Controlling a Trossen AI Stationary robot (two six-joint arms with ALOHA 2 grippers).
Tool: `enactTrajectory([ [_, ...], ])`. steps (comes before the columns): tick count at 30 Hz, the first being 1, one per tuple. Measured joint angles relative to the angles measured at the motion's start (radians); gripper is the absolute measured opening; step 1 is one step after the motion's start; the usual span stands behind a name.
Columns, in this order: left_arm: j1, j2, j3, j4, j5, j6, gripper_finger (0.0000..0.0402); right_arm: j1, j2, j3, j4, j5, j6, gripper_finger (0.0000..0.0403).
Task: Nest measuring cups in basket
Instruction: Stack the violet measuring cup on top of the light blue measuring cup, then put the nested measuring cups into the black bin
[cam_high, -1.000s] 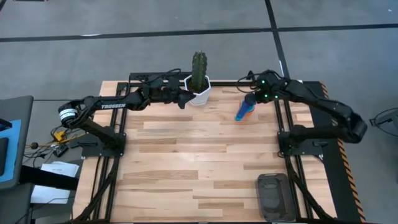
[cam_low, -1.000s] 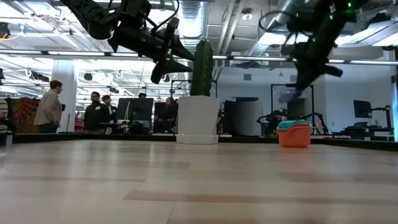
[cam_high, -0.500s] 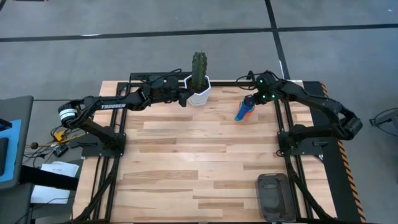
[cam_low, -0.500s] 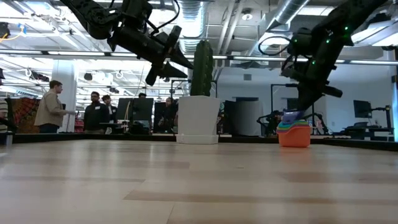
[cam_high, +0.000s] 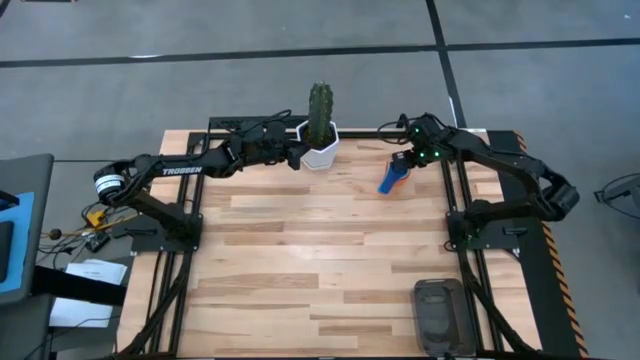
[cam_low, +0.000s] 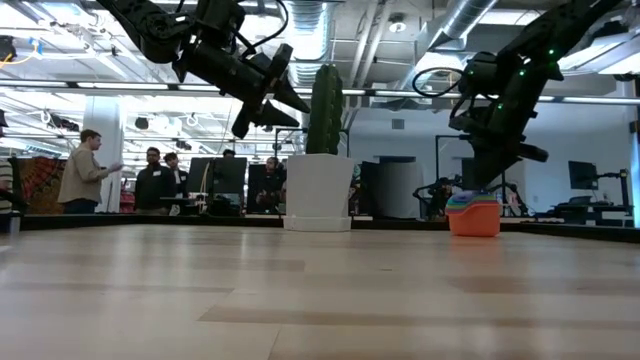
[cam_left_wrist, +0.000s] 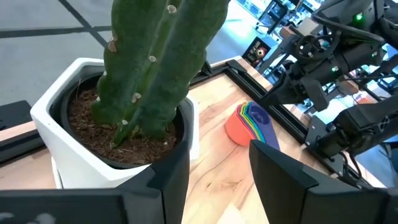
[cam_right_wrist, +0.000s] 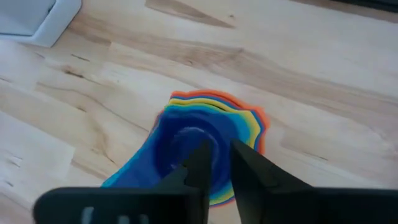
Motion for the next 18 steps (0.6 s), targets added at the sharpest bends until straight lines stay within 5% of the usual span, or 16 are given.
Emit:
enactTrajectory([
  [10,-0.019,0.0,0.0,0.001,0.0,0.001,0.0155,0.008,-0.01,0.0,-0.01,0.003,0.084,0.0121],
  [18,-0.05,0.0,0.0,-0.003,0.003,0.072,0.0155,0.04,-0.148,0.0,-0.008,0.015,0.28,0.0145],
])
